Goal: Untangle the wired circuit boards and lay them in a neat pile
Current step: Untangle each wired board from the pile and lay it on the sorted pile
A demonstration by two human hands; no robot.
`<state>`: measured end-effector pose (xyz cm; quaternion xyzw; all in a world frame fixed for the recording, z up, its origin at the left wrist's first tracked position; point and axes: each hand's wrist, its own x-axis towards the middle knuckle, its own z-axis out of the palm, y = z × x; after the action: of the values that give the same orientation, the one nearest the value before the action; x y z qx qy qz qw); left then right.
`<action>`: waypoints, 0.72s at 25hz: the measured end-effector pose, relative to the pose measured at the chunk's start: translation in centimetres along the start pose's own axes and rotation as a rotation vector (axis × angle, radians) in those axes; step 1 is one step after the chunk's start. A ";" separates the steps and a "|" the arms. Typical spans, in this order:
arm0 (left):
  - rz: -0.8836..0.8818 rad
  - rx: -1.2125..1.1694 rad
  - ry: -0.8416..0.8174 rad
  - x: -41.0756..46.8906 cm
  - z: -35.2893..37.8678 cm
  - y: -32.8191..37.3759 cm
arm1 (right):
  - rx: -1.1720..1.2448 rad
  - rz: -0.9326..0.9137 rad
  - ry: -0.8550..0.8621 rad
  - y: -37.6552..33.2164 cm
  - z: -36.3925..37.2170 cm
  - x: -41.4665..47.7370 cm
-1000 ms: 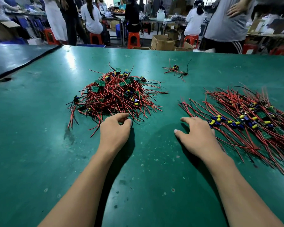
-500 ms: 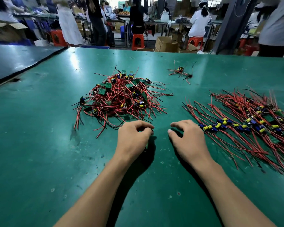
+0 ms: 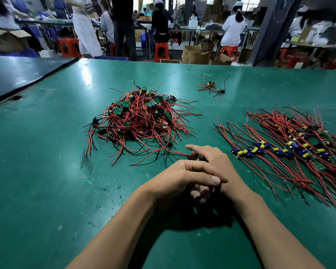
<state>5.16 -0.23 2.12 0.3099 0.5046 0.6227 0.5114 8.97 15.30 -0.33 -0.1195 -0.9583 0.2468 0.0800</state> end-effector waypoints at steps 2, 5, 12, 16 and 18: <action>0.012 -0.073 -0.021 -0.1 -0.3 -0.1 | 0.057 -0.050 -0.021 0.0 -0.3 -0.2; 0.066 -0.167 0.057 0.2 -1.1 -0.1 | 0.367 -0.112 0.196 -0.1 0.2 -1.4; 0.049 -0.194 0.342 1.1 -1.7 -0.7 | 1.338 0.294 0.231 -1.8 -1.3 -0.8; 0.062 -0.199 0.443 1.5 -1.5 -0.8 | 1.359 0.268 0.180 -2.2 -1.9 -1.1; 0.089 -0.257 0.438 1.4 -1.5 -0.6 | 1.410 0.254 0.117 -2.4 -2.0 -1.1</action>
<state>3.61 0.67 0.96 0.1220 0.5058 0.7559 0.3973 10.02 13.86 2.43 -0.1628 -0.5438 0.8076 0.1600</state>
